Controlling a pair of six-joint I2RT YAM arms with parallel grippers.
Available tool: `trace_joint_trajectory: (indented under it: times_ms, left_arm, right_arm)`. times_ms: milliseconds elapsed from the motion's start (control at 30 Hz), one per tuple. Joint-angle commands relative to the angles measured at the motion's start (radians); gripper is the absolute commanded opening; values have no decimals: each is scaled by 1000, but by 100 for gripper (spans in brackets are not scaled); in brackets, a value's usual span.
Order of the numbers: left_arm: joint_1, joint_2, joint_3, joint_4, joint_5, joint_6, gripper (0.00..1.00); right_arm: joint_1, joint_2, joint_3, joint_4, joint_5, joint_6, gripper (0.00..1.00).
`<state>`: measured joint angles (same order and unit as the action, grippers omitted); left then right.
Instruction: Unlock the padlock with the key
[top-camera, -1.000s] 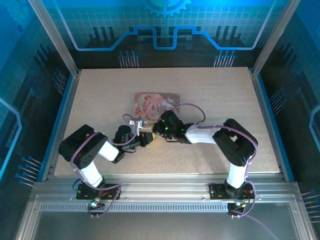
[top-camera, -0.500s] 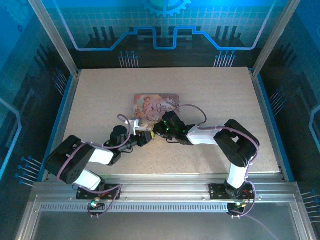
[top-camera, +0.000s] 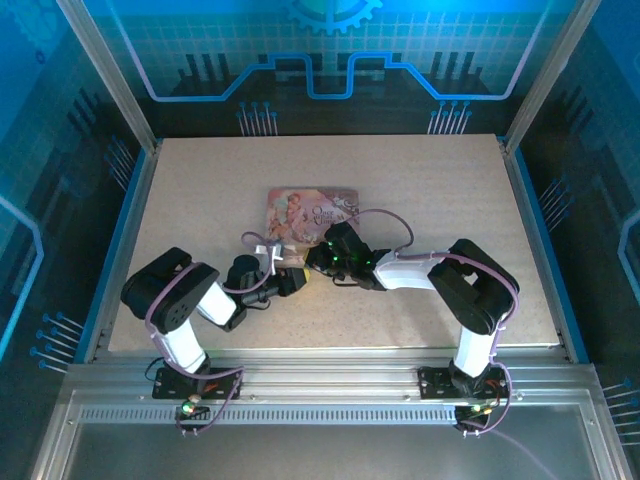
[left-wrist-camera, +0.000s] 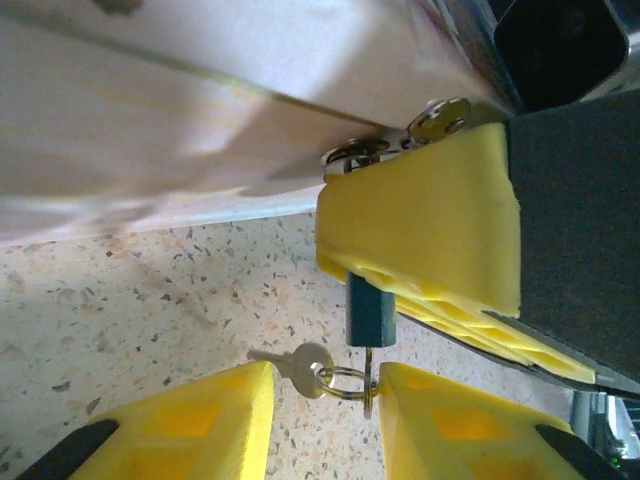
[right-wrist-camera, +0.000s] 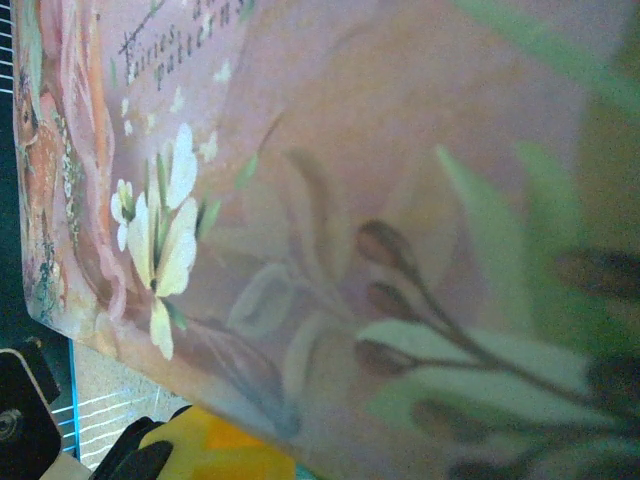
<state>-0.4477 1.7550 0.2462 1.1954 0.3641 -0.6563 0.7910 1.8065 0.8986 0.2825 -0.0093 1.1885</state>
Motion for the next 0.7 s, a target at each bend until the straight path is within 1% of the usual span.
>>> trace_joint_trajectory:
  times_ms: [0,67,133,200,233,333,400,467,533,600,667]
  left_arm:
    - [4,41,15,116,32,-31,31]
    - [3,60,17,139,38,-39,27]
    - [4,71,21,154,45,-45,20]
    - [3,75,17,166,47,-44,5]
    - [3,75,12,169,44,-42,0]
    - [0,60,-9,162,21,-8,0]
    - [-12,27,-34,141,-23,56,0]
    - [-35,-25,-38,58,-75,140,0]
    - [-72,-100,-25,-80,-140,244,0]
    - [-147,-200,14,-287,-257,381,0]
    - [-224,-264,55,-439,-370,494,0]
  right_arm:
    - [-9,53,-37,-170,-103,120,0]
    - [-9,52,-35,-171,-103,119,0]
    - [-9,53,-36,-171,-103,121,0]
    - [-9,50,-33,-173,-100,123,0]
    - [-10,50,-33,-175,-98,123,0]
    - [-10,47,-25,-187,-92,119,0]
    - [-10,43,-24,-196,-86,117,0]
    - [-9,40,-24,-209,-81,113,0]
    - [-9,36,-24,-219,-77,110,0]
    - [-9,31,2,-235,-72,105,0]
    - [-8,25,6,-244,-69,103,0]
